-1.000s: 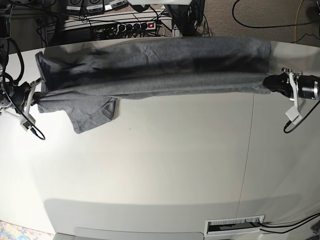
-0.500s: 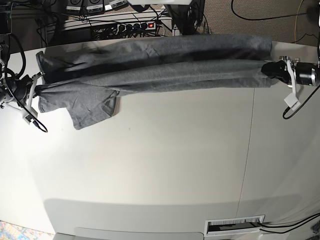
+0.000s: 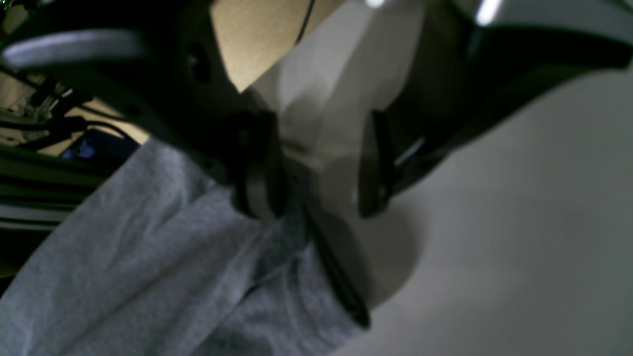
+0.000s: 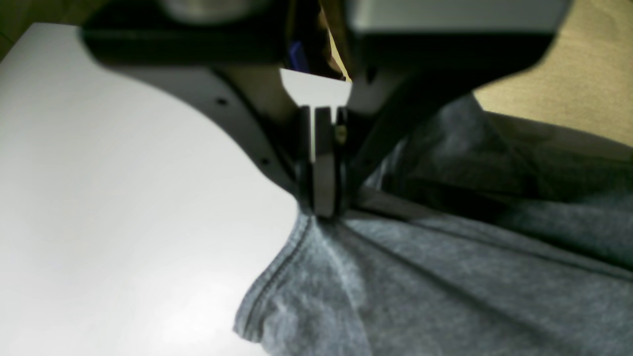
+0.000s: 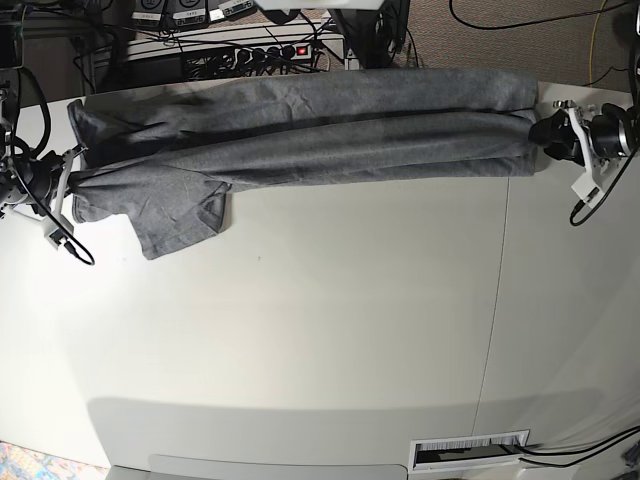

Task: Fold the T-shirt properly
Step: 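Lift the hem edge and fold it over toward the folded edge, then lower the folded strip and smooth it with both grippers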

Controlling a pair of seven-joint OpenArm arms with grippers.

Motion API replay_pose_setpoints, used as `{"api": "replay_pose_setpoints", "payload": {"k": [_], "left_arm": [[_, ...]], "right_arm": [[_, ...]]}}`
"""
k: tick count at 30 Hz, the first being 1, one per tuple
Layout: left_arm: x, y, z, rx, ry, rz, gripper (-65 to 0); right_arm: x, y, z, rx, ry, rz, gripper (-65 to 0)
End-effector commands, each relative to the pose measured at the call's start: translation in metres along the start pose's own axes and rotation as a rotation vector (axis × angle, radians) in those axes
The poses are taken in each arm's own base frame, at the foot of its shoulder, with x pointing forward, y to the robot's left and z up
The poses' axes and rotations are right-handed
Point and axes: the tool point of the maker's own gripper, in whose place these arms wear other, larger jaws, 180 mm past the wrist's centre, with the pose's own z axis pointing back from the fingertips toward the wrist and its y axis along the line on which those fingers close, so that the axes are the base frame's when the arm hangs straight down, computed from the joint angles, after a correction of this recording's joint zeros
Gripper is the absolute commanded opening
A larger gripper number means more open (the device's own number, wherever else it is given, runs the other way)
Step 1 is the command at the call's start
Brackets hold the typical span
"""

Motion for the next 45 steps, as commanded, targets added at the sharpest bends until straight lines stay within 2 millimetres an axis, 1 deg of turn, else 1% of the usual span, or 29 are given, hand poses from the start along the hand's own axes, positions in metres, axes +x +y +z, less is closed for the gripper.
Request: {"api": "replay_pose_setpoints", "payload": {"k": [1, 3, 5, 8, 10, 13, 15, 18, 20, 23, 25, 28, 31, 33, 39, 42, 45], "left_arm": [[0.011, 0.005, 0.011, 0.019, -0.011, -0.029, -37.9], [0.018, -0.002, 0.011, 0.010, -0.021, -0.060, -37.9], [0.027, -0.010, 0.011, -0.001, -0.035, -0.097, -37.9], [0.042, -0.027, 0.012, -0.021, -0.059, -0.166, -37.9], [0.051, -0.036, 0.014, -0.026, -0.070, -0.215, -37.9], [0.064, -0.042, 0.016, 0.007, -0.085, -0.309, -37.9], [0.076, -0.039, 0.018, 0.058, -0.101, -0.350, -37.9], [0.088, -0.037, 0.022, 0.100, -0.123, -0.379, -37.9], [0.087, -0.042, 0.021, 0.082, -0.124, -0.377, -37.9], [0.075, -0.052, 0.017, 0.019, -0.106, -0.337, -37.9], [0.065, -0.061, 0.015, -0.025, -0.098, -0.328, -38.0], [0.055, -0.065, 0.012, -0.044, -0.085, -0.308, -38.0], [0.052, -0.069, 0.009, -0.057, -0.088, -0.295, -38.0], [0.050, -0.071, 0.007, -0.064, -0.091, -0.287, -38.0], [0.051, -0.075, 0.003, -0.076, -0.105, -0.274, -38.0], [0.050, -0.075, 0.003, -0.076, -0.102, -0.274, -38.0], [0.050, -0.075, 0.003, -0.076, -0.103, -0.274, -38.0]], "right_arm": [[0.004, -0.022, 0.013, -0.067, -0.004, 0.003, -61.1], [0.005, -0.024, 0.015, -0.077, -0.013, 0.002, -55.8], [0.008, -0.030, 0.017, -0.097, -0.033, -0.004, -52.6], [0.013, -0.043, 0.027, -0.132, -0.079, -0.037, -52.5], [0.021, -0.055, 0.037, -0.162, -0.145, -0.067, -52.5], [0.035, -0.069, 0.050, -0.199, -0.247, -0.091, -52.4], [0.043, -0.070, 0.052, -0.202, -0.281, -0.103, -52.4], [0.065, -0.061, 0.049, -0.177, -0.384, -0.137, -52.4], [0.078, -0.056, 0.045, -0.178, -0.445, -0.157, -52.4], [0.091, -0.050, 0.035, -0.164, -0.495, -0.200, -52.3], [0.096, -0.047, 0.028, -0.137, -0.518, -0.237, -52.3], [0.100, -0.047, 0.014, -0.114, -0.549, -0.295, -52.2], [0.105, -0.042, -0.004, -0.078, -0.548, -0.331, -51.5], [0.111, -0.034, -0.016, -0.050, -0.540, -0.324, -49.3], [0.126, -0.006, -0.053, -0.008, -0.460, -0.226, -49.2], [0.127, 0.001, -0.066, -0.005, -0.405, -0.173, -49.2], [0.125, 0.006, -0.073, -0.006, -0.371, -0.140, -49.3]]}}
